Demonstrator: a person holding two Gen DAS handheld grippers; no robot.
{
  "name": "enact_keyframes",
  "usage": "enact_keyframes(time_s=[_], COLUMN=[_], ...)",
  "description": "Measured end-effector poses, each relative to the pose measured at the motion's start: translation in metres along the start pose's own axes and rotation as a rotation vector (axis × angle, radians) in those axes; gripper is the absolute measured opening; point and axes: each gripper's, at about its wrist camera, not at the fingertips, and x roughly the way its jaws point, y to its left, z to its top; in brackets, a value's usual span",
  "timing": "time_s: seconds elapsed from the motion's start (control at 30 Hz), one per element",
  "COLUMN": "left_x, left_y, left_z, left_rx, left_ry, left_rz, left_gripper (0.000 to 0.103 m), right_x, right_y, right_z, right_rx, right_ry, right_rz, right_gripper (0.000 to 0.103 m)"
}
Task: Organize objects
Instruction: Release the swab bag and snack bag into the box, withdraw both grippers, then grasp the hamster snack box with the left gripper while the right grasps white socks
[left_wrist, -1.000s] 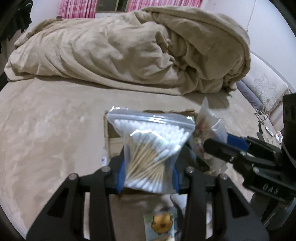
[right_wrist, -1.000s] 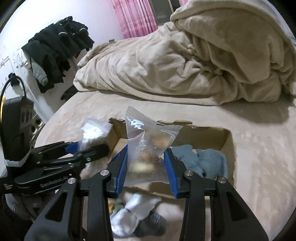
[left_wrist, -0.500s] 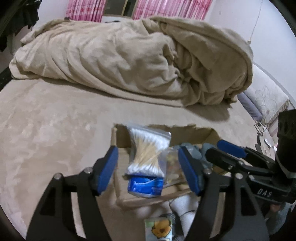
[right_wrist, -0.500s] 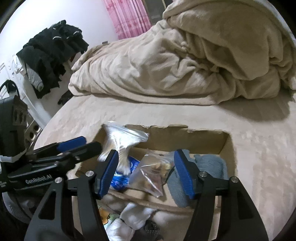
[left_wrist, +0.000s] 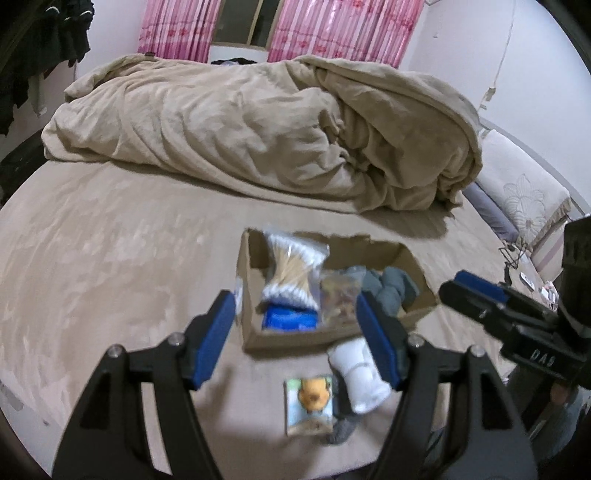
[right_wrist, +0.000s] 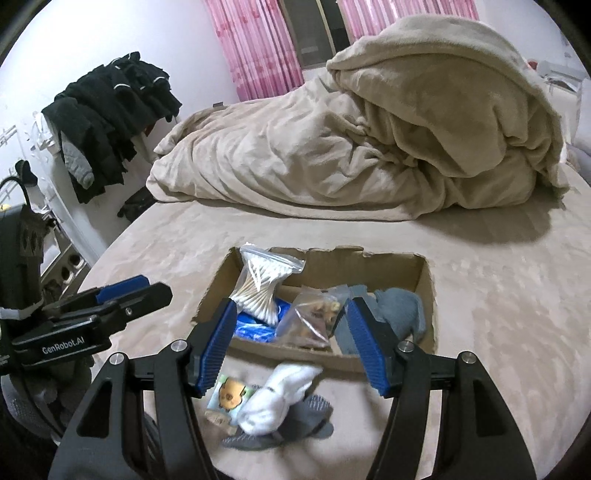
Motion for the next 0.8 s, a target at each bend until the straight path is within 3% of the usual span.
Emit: enact_keyframes(time_s=[0.47, 0.8], left_x=[-0.036, 0.004], left_y=[-0.003, 0.001], left_z=[-0.058, -0.097], left_rx=[0.009, -0.025], left_ry=[0.039, 0.112], left_rz=[0.034, 0.042], left_gripper=[0.07, 0.07], right_x=[-0.048, -0.021], right_y=[0.017, 0.02], right_z=[-0.038, -0.065], right_rx=[-0.017, -0.031], right_ry=[0.005, 0.107], right_rz=[0.003, 0.008], right_gripper=[0.066, 0.066])
